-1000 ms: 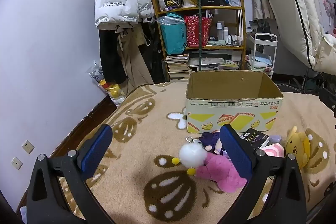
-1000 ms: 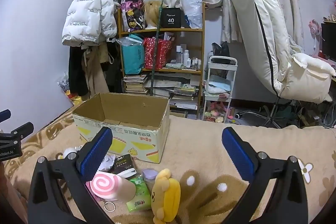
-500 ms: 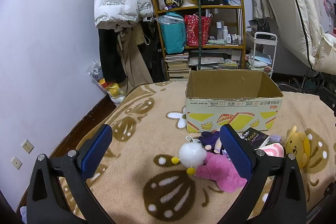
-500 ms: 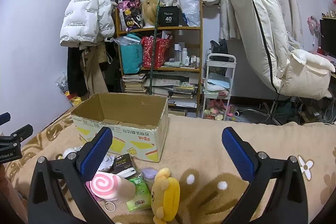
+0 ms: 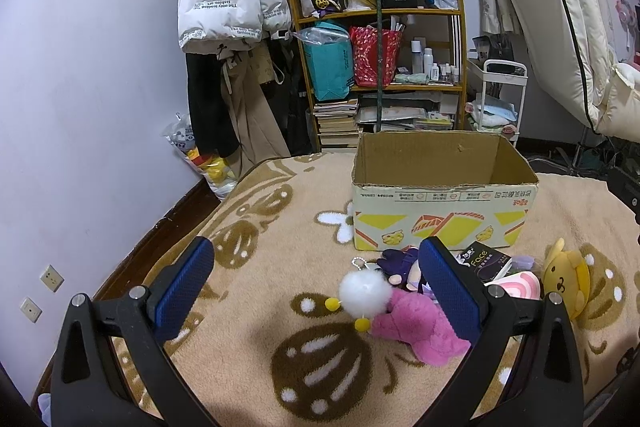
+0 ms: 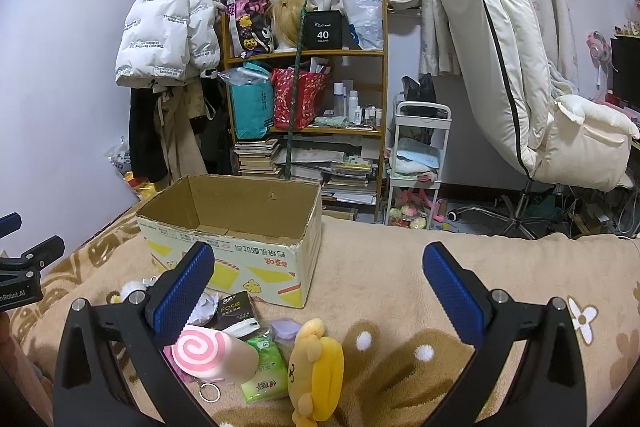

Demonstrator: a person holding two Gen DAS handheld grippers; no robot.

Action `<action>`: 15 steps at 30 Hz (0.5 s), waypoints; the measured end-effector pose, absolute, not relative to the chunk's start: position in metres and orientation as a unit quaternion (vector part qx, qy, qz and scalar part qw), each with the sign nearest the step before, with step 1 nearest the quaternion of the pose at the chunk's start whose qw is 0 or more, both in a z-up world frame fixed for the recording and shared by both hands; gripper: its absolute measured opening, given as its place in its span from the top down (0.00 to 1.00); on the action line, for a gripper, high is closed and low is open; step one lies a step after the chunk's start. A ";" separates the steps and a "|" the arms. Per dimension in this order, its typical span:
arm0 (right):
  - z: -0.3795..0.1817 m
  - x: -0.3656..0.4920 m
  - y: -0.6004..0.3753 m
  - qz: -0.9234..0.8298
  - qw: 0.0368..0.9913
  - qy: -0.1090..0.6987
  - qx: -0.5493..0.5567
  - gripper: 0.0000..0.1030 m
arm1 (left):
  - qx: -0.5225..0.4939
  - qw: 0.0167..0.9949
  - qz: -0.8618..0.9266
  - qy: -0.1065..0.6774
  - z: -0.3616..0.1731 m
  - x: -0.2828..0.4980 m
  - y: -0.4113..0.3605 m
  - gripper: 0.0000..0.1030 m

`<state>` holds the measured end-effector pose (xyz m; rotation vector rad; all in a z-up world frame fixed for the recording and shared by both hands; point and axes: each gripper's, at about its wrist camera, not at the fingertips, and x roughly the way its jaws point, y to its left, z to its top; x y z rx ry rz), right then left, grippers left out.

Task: Organize soft objects

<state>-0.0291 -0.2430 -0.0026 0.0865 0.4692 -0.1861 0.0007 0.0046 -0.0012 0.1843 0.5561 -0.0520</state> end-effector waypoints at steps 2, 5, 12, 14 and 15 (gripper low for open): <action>-0.002 -0.029 -0.243 -0.092 0.967 0.233 0.042 0.00 | 0.091 0.957 -0.025 0.274 -0.001 0.001 0.005 0.02; -0.002 -0.028 -0.243 -0.092 0.967 0.233 0.042 0.00 | 0.091 0.957 -0.025 0.275 -0.001 0.001 0.005 0.02; -0.001 -0.028 -0.243 -0.092 0.967 0.233 0.043 0.00 | 0.091 0.957 -0.025 0.275 0.000 -0.002 0.005 0.02; -0.002 -0.028 -0.242 -0.092 0.967 0.233 0.042 0.00 | 0.091 0.957 -0.025 0.275 0.000 -0.002 0.005 0.02; -0.001 -0.028 -0.243 -0.092 0.967 0.234 0.042 0.00 | 0.091 0.957 -0.025 0.275 0.000 -0.002 0.005 0.02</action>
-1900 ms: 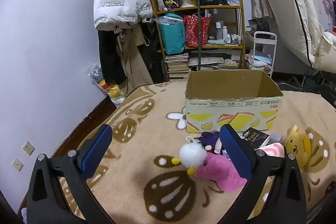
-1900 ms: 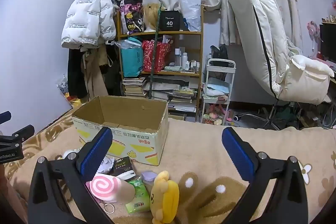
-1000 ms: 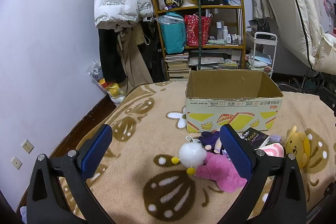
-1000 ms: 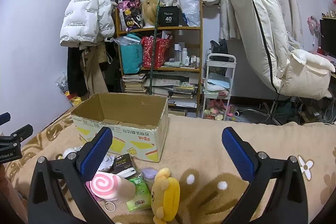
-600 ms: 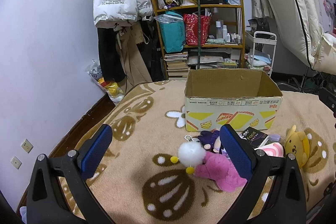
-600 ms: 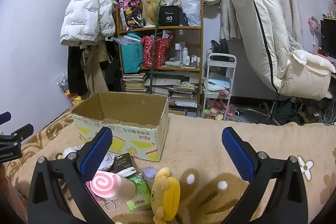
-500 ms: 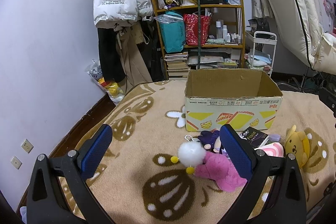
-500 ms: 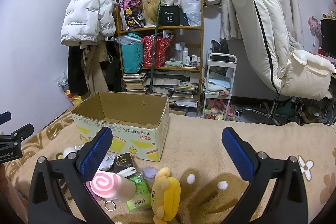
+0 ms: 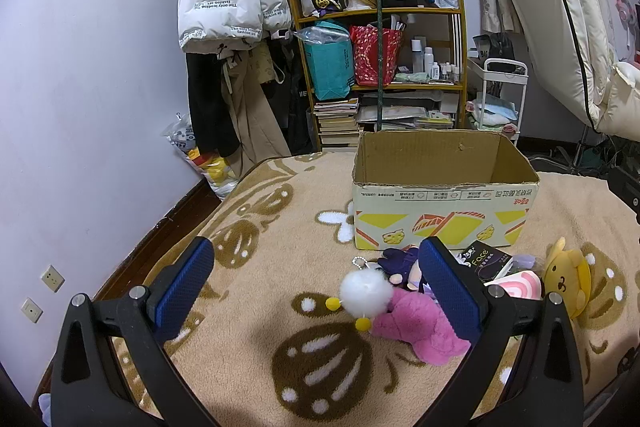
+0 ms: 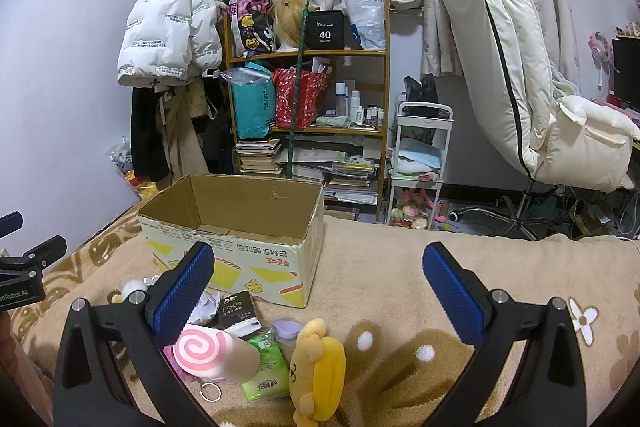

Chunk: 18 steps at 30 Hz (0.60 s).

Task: Organize soft objects

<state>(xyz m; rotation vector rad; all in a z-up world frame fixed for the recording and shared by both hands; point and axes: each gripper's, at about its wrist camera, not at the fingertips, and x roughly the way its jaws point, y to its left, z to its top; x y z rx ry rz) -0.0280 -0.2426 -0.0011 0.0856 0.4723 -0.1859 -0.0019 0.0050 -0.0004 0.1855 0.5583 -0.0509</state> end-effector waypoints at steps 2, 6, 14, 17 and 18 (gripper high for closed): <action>-0.001 -0.028 -0.243 -0.092 0.967 0.233 0.043 0.00 | 0.091 0.957 -0.025 0.275 0.000 -0.002 0.005 0.02; -0.001 -0.028 -0.243 -0.091 0.967 0.233 0.042 0.00 | 0.092 0.957 -0.025 0.276 0.000 -0.002 0.005 0.02; -0.002 -0.028 -0.242 -0.091 0.967 0.232 0.041 0.00 | 0.092 0.957 -0.025 0.276 0.000 -0.001 0.004 0.02; -0.001 -0.028 -0.242 -0.092 0.967 0.234 0.042 0.00 | 0.092 0.957 -0.025 0.276 0.000 -0.001 0.005 0.02; -0.001 -0.028 -0.242 -0.092 0.967 0.235 0.042 0.00 | 0.092 0.956 -0.025 0.276 0.000 -0.001 0.004 0.02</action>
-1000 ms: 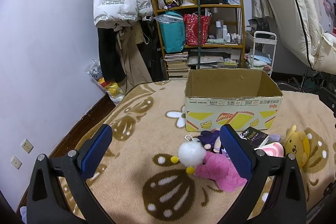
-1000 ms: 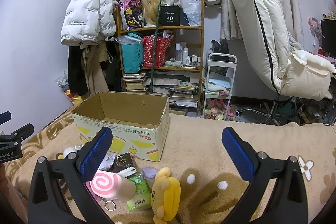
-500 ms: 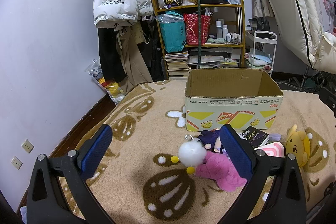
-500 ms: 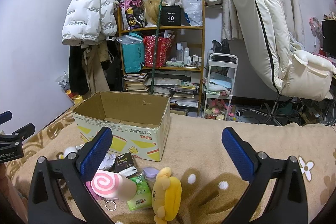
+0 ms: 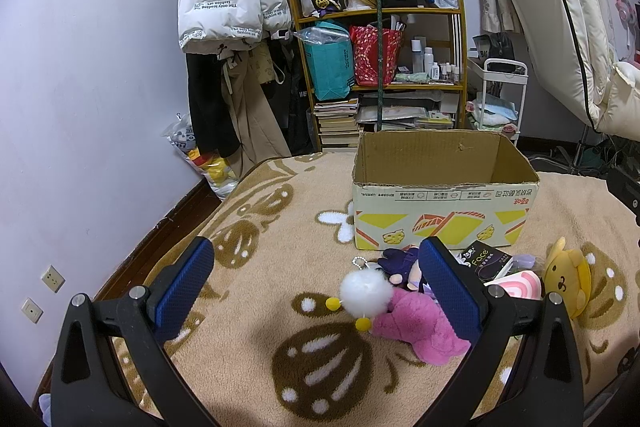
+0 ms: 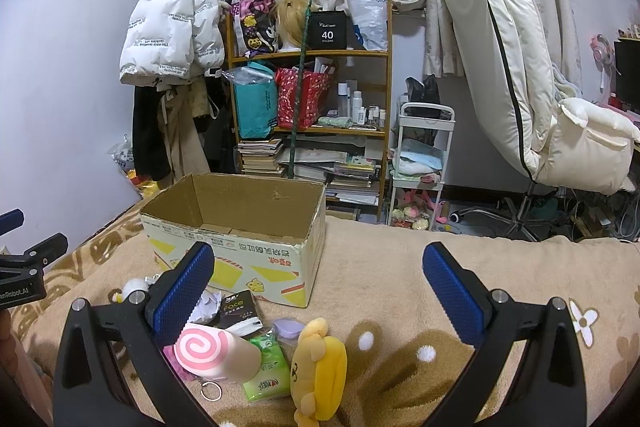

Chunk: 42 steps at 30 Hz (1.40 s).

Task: Organize soft objects

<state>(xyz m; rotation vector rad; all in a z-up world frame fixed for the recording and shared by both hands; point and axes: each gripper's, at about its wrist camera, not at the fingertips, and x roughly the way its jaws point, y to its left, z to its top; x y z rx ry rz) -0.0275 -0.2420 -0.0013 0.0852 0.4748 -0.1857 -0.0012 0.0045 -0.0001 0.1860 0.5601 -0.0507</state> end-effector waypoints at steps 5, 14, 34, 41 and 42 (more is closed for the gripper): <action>-0.001 -0.028 -0.242 -0.092 0.967 0.233 0.042 0.00 | 0.092 0.956 -0.025 0.276 0.000 -0.001 0.005 0.02; -0.001 -0.027 -0.242 -0.091 0.967 0.234 0.041 0.00 | 0.092 0.956 -0.025 0.276 0.000 -0.001 0.005 0.02; -0.002 -0.023 -0.245 -0.116 0.961 0.248 0.045 0.00 | 0.090 0.938 -0.051 0.331 -0.016 0.020 -0.001 0.02; -0.009 -0.010 -0.257 -0.116 0.951 0.280 0.065 0.00 | 0.078 0.924 -0.045 0.371 -0.024 0.047 -0.001 0.02; -0.011 -0.008 -0.258 -0.114 0.949 0.285 0.067 0.00 | 0.078 0.922 -0.044 0.377 -0.025 0.050 -0.001 0.02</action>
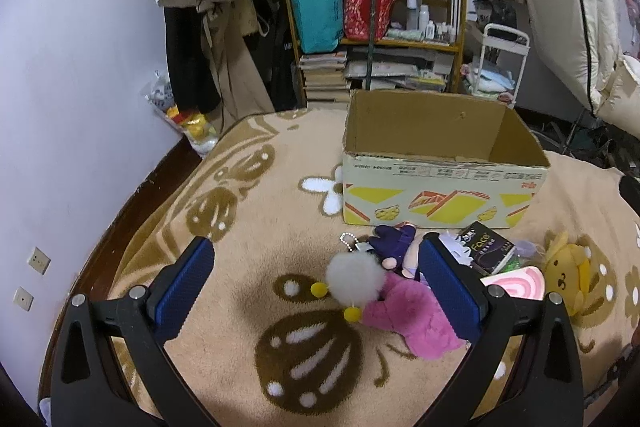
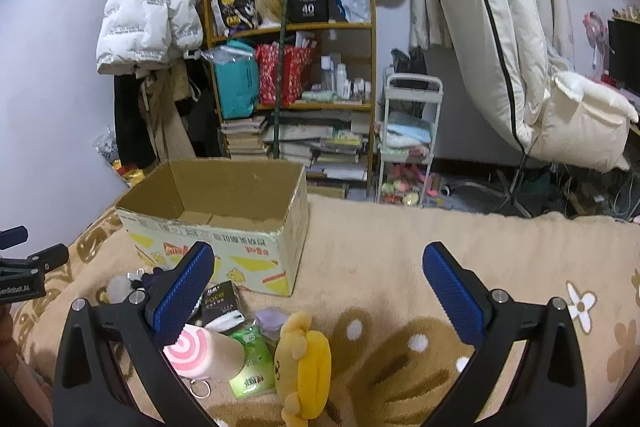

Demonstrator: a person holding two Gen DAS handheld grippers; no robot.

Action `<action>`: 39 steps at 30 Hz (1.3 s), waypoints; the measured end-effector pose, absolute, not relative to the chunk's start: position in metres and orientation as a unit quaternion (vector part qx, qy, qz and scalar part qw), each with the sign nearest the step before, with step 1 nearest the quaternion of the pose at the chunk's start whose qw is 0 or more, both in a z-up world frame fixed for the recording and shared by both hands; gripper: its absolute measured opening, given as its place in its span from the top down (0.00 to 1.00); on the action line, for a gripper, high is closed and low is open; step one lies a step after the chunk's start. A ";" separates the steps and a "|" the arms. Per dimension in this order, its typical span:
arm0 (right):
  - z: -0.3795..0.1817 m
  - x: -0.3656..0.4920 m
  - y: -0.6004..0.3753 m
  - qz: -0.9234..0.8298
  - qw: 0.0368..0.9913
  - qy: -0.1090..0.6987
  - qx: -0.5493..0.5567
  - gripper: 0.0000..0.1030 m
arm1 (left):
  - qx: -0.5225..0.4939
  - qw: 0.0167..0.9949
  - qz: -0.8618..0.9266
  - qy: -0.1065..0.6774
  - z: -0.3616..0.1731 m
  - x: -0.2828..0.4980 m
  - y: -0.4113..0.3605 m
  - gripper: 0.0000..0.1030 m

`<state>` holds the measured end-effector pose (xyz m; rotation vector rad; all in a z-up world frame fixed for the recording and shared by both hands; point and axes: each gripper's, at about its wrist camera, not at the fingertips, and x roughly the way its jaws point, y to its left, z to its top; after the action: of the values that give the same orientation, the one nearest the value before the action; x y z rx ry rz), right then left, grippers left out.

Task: Organize soft objects
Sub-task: 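Lower the right gripper onto the yellow plush and close on it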

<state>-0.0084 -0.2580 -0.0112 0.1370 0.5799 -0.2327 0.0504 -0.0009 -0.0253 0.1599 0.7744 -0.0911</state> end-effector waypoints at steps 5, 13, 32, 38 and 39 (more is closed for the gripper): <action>-0.022 0.002 -0.264 -0.102 0.935 0.328 0.087 0.00 | 0.078 0.905 -0.047 0.415 -0.038 0.069 -0.005 0.02; -0.048 0.016 -0.269 -0.084 0.903 0.407 0.114 0.07 | 0.078 0.879 -0.044 0.469 -0.064 0.095 -0.011 0.02; -0.107 0.037 -0.265 -0.021 0.836 0.531 0.136 0.57 | 0.098 0.828 -0.042 0.550 -0.123 0.126 -0.017 0.02; -0.107 0.039 -0.270 -0.017 0.837 0.528 0.144 0.63 | 0.076 0.821 -0.054 0.563 -0.134 0.130 -0.014 0.20; -0.107 0.039 -0.270 -0.016 0.837 0.527 0.144 0.63 | 0.074 0.819 -0.056 0.567 -0.136 0.131 -0.014 0.28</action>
<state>0.0390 -0.2696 -0.1072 0.3043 1.1160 -0.0348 0.1307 -0.0136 -0.1360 0.1570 1.2074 -0.1195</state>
